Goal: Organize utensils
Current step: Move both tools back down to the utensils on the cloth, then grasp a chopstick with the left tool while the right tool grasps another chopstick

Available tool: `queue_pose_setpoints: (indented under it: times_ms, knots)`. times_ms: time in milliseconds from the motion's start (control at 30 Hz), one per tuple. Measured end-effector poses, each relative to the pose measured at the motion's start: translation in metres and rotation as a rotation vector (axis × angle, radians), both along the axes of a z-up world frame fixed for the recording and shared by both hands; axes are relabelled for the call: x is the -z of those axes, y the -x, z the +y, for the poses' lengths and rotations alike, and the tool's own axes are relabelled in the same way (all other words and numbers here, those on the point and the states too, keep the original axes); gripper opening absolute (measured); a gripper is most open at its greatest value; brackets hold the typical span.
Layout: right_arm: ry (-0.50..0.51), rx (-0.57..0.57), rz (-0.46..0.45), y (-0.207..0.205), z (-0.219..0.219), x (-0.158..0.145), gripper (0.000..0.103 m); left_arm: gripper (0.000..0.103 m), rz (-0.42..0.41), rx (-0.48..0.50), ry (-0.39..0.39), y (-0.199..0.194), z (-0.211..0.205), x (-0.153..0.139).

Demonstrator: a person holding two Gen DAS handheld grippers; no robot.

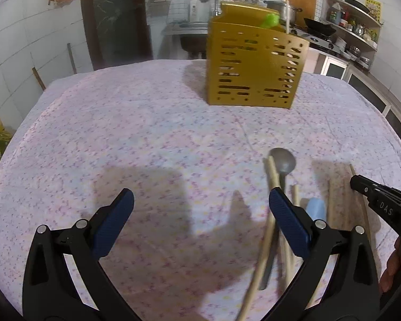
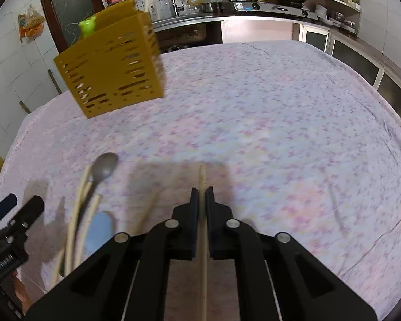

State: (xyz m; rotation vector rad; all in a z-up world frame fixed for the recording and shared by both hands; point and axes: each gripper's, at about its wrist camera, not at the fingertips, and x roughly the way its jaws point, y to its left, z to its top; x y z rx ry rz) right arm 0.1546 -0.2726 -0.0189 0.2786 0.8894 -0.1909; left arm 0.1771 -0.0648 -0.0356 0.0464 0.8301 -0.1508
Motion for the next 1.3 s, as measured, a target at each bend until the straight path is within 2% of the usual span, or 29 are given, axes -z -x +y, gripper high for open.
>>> queue_pose_setpoints:
  times_ms: [100,200,500,633,700,733,900,933,1167,1300]
  knots:
    - [-0.005,0.007,0.001,0.002,-0.016,0.004,0.006,0.097,0.01,0.014,0.013,-0.004,-0.012,0.002]
    - [-0.013,0.005,-0.013,0.005,-0.02,0.005,0.006,0.094,0.023,0.032,-0.007,-0.009,-0.027,0.007]
    - [-0.016,-0.011,-0.033,0.005,-0.019,0.007,0.006,0.059,0.13,0.088,0.008,-0.032,-0.052,0.024]
    - [-0.013,-0.014,-0.035,0.005,-0.019,0.007,0.006,0.047,0.127,0.101,0.015,-0.035,-0.059,0.025]
    - [-0.012,-0.016,-0.037,0.007,-0.021,0.006,0.006,0.036,0.124,0.119,0.018,-0.035,-0.064,0.024]
    - [-0.012,-0.015,-0.038,0.007,-0.02,0.006,0.006,0.027,0.125,0.127,0.025,-0.034,-0.066,0.024]
    - [-0.018,-0.017,-0.042,0.008,-0.022,0.006,0.006,0.013,0.127,0.141,0.032,-0.033,-0.071,0.024]
    - [-0.018,-0.018,-0.042,0.008,-0.022,0.006,0.006,0.007,0.128,0.142,0.033,-0.033,-0.072,0.023]
    - [-0.001,-0.018,-0.057,0.01,-0.02,0.001,0.006,0.004,0.115,0.138,0.038,-0.031,-0.069,0.022]
    - [-0.005,-0.016,-0.093,0.015,-0.019,-0.007,0.006,0.004,0.077,0.129,0.031,-0.025,-0.064,0.012]
